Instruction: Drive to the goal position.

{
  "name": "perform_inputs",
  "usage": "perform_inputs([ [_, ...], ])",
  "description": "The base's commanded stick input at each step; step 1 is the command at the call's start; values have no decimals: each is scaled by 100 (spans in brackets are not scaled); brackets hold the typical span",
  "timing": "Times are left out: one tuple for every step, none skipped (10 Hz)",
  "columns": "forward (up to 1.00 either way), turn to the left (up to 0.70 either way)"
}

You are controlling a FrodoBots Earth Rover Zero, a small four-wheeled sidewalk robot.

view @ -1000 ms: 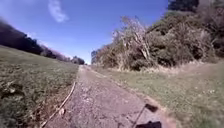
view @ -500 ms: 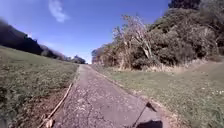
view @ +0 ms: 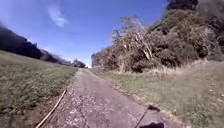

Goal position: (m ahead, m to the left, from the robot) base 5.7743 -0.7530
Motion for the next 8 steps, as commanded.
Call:
perform_inputs([
  [70,0],
  [70,0],
  [70,0],
  [70,0],
  [70,1],
  [70,2],
  [70,7],
  [70,21],
])
